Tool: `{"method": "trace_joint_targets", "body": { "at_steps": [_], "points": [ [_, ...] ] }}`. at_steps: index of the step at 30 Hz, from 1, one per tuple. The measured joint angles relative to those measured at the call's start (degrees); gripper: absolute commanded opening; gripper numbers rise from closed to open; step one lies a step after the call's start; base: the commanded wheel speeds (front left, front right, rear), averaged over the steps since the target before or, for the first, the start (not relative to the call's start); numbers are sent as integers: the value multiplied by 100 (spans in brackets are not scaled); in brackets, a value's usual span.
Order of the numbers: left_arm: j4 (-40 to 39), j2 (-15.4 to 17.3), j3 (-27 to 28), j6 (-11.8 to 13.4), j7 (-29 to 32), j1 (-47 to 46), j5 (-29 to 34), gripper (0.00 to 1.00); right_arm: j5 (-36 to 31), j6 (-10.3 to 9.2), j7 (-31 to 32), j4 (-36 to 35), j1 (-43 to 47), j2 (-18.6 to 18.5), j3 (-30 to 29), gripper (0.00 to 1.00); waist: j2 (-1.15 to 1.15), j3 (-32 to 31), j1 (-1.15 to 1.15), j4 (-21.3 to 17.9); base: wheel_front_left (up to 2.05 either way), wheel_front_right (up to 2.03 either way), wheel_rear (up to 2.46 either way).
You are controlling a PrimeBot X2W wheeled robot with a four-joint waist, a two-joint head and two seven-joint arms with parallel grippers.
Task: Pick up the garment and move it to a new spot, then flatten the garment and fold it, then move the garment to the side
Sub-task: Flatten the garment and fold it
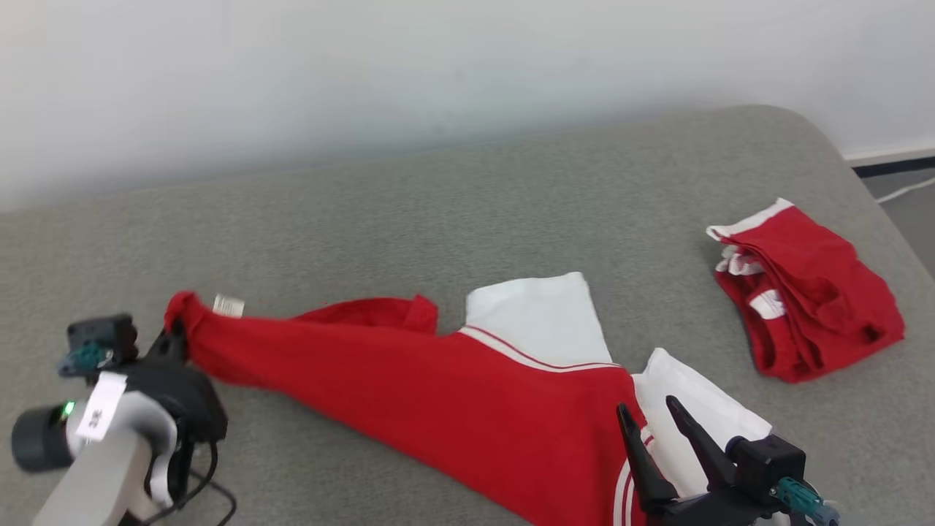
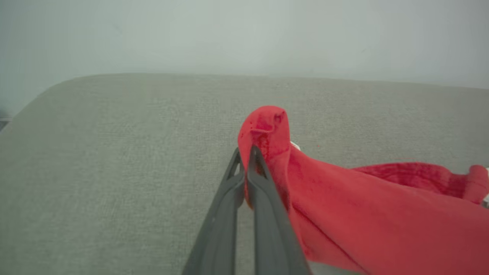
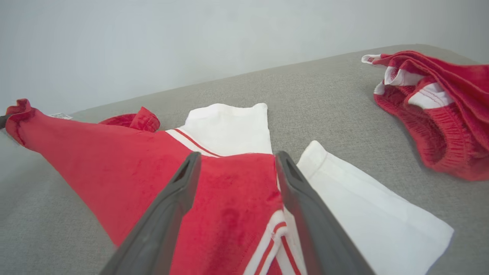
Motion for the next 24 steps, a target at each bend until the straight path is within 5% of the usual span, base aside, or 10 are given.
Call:
{"method": "trace_joint_targets", "body": {
  "at_steps": [6, 7, 8, 9, 24],
  "points": [
    [265, 1, 36, 12, -5, 470, -68, 0, -9, 0, 51, 10, -32, 1, 54, 100, 0, -48, 0, 222, 0, 0, 0],
    [285, 4, 60, 12, -5, 511, -129, 17, -10, 0, 55, 10, -44, 2, 75, 100, 0, -66, 0, 237, 0, 0, 0],
    [304, 3, 82, 12, -7, 550, -198, 73, -12, 0, 57, 10, -60, 4, 91, 100, 0, -81, 0, 247, 0, 0, 0],
    [321, 4, 89, 12, -22, 577, -209, 100, -14, 0, 60, 11, -76, 5, 103, 100, 0, -93, 0, 253, 0, 0, 0],
    [68, -78, 505, 22, -709, 1271, -583, 100, -15, -45, 94, 115, -49, 26, 100, 100, 1, -385, 0, 217, 0, 0, 0]
  ]
}}
